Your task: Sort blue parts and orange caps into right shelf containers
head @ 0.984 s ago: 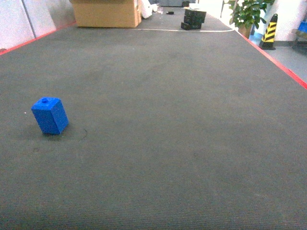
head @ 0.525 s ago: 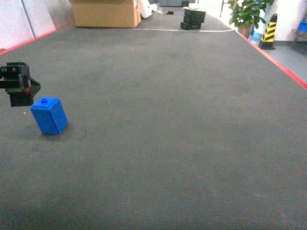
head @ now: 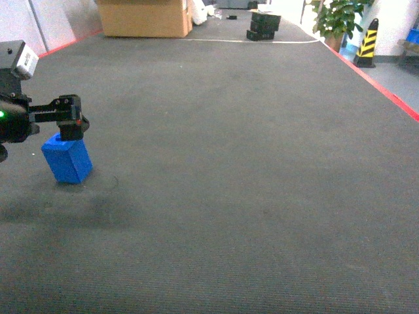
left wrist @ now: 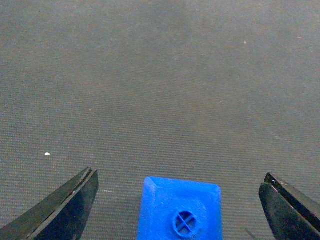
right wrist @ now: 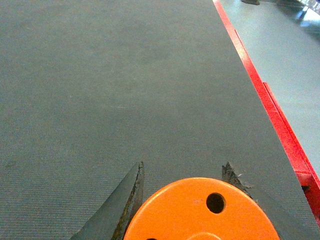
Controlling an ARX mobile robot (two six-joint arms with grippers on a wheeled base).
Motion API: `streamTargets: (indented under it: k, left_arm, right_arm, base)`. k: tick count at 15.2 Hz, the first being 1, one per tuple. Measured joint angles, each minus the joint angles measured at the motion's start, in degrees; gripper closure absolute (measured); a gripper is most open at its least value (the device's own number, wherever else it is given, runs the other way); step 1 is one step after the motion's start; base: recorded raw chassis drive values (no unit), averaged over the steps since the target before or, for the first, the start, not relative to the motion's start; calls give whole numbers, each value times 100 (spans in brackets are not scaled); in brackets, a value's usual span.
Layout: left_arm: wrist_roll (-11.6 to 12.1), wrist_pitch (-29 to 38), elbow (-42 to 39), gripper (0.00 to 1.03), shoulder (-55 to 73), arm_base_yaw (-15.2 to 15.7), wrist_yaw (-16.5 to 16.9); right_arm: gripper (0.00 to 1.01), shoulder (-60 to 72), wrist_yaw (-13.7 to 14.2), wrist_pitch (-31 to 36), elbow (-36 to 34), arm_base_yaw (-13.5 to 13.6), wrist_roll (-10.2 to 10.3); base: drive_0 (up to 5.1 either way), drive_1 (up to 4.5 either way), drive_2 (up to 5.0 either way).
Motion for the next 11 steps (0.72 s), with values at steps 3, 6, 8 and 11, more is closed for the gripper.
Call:
streamTargets:
  k: [3,6,8,11]
  left_arm:
    - [-15,-168,540,5,520,125,46]
    - [31,-280,575,5,809,87,48]
    - [149,-223,546,5,874,81,-2]
    - [267,-157,374,29,839,42,46]
  right_arm:
    - [59,0,0,2,0,0,0]
    - [59,0,0,2,0,0,0]
    - [59,0,0,2,0,0,0]
    - [59,0,0,2,0,0,0]
  base:
    - [0,0,0]
    - [0,0,0]
    - [0,0,0]
    - [0,0,0]
